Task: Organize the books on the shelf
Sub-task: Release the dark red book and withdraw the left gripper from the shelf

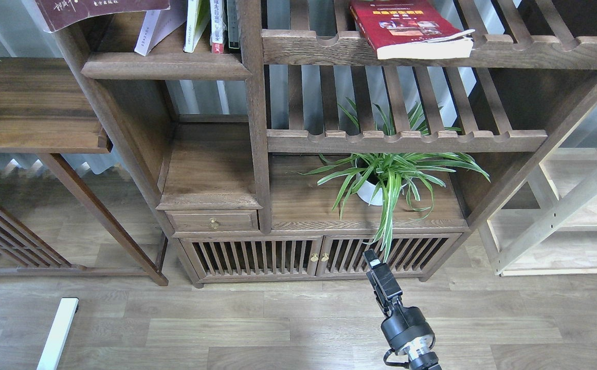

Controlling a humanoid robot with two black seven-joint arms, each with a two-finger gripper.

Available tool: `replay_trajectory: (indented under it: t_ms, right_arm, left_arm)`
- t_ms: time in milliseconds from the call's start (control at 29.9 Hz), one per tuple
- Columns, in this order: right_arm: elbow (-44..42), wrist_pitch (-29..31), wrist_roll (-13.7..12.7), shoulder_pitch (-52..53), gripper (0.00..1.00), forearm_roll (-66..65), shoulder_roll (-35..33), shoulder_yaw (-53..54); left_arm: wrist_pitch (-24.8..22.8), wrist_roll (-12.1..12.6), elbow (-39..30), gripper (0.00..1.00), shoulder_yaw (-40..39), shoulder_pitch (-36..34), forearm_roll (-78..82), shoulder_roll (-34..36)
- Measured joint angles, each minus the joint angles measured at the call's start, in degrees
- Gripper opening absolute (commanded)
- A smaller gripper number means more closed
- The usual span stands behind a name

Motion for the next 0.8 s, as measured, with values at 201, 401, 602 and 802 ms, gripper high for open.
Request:
replay_trajectory:
  t_ms: [201, 401, 602, 802]
  right_arm:
    - [0.50, 0.00, 0.00, -0.84, 0.94, 0.00, -0.09, 0.08]
    - [0.75, 0.00, 0.00, -1.80, 0.94, 0.00, -0.16, 0.19]
    - [0.76, 0.00, 0.00, -2.56, 0.94, 0.00, -0.28, 0.41]
    - [0.77, 0.00, 0.00, -2.82, 0.94, 0.00, -0.27, 0.45]
  left_arm:
    - [0.04, -0.17, 3.05, 0.02, 1.60, -2.98, 1.89, -1.84]
    - [0.04, -0.30, 7.03, 0.02, 3.27, -5.93, 3.13, -4.55]
    - [0.04, -0.85, 9.17, 0.02, 5.16, -6.85, 3.27, -5.81]
    - [0.04, -1.00, 10.24, 0.02, 6.41, -8.25, 4.01, -7.31]
